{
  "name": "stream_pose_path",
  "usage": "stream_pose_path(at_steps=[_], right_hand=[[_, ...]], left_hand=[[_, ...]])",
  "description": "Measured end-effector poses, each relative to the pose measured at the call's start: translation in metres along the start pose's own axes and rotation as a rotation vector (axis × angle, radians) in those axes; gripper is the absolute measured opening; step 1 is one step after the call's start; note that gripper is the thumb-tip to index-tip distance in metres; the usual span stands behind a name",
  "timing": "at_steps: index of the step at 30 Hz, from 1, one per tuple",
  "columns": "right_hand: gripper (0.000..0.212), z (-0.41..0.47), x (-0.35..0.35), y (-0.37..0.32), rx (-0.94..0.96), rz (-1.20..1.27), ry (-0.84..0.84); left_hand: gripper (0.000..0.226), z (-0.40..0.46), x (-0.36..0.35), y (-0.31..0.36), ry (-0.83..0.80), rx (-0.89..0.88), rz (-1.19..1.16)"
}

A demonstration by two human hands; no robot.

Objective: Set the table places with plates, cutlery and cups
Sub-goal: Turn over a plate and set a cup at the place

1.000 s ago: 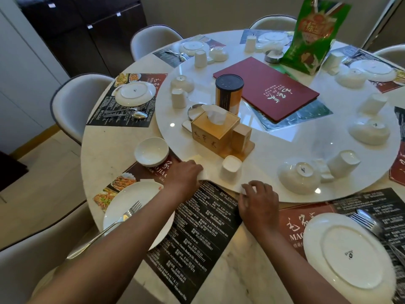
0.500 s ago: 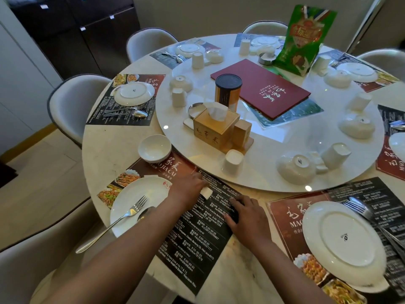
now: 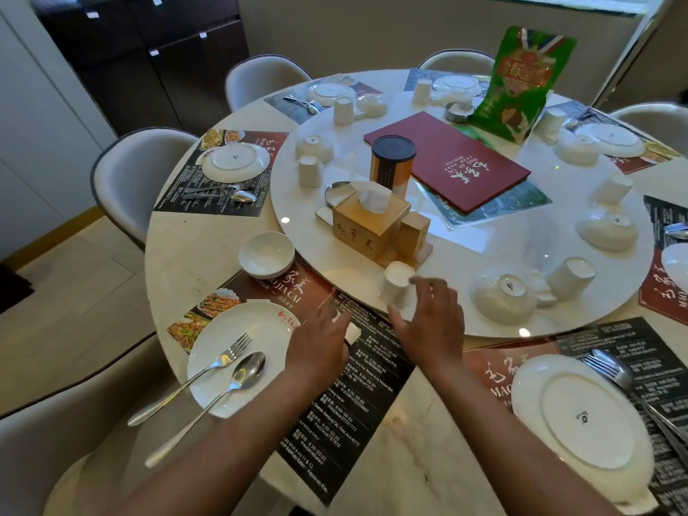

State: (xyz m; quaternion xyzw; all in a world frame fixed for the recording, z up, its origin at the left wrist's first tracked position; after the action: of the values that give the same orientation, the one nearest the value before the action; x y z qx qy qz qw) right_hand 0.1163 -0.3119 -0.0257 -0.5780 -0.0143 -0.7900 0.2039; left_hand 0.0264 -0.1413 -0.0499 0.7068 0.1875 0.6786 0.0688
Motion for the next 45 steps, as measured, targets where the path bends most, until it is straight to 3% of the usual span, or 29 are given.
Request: stream_pose_path(at_steps=[3,6,13,16,20,23,26,31,34,45], right_hand=[[0.075,0.033,-0.006,-0.012,0.037,-0.035,-0.197],[0.083,0.049,-0.022,-0.019,0.133,-0.178,-0.414],[0.072,0.057,-0.019,-0.011,0.130,-0.143,-0.460],[0.070,0.045,-0.005,-0.002,-0.027,0.023,-0.471],[0.081,0.005,-0.008,0.015,-0.559,0.589,-0.611],[0.058,-0.032,-0.013,0.015,-0.786,0.936,-0.692],[0.039,-0.055,-0.020,0.012,-0.705,0.973,-0.618],[0.058,-0.066,-0.016,0.005,-0.416,0.661,-0.407],[0.064,-0.067,-0.015,-0.002,-0.303,0.602,-0.355],[0.066,-0.070,-0.026,-0.007,-0.234,0.578,-0.367]], left_hand=[[0.035,-0.022,-0.012,0.009,-0.055,0.057,-0.023],[0.043,-0.036,-0.025,0.012,-0.133,0.121,-0.023],[0.069,-0.052,-0.038,0.014,-0.214,0.189,0.017],[0.072,-0.055,-0.041,0.016,-0.213,0.191,0.027],[0.071,-0.062,-0.043,0.015,-0.228,0.171,0.034],[0.072,-0.068,-0.042,0.015,-0.227,0.166,0.029],[0.072,-0.073,-0.046,0.013,-0.223,0.163,0.021],[0.075,-0.075,-0.045,0.010,-0.214,0.164,-0.006],[0.075,-0.073,-0.044,0.009,-0.218,0.165,-0.010],[0.076,-0.075,-0.046,0.008,-0.217,0.136,0.043]])
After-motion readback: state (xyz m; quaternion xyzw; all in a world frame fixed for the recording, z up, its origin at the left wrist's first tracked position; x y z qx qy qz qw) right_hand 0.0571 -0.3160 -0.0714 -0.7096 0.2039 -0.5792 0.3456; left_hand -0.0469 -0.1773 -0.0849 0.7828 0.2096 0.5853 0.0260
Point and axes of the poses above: each hand's wrist, its own z-axis towards the middle knuckle, its own x-axis out of the back of the hand, y = z × x, the point moved 4 cm from there along z, towards the middle knuckle, and after that the axes turned 8 degrees about -z, right-handed, at the moved point
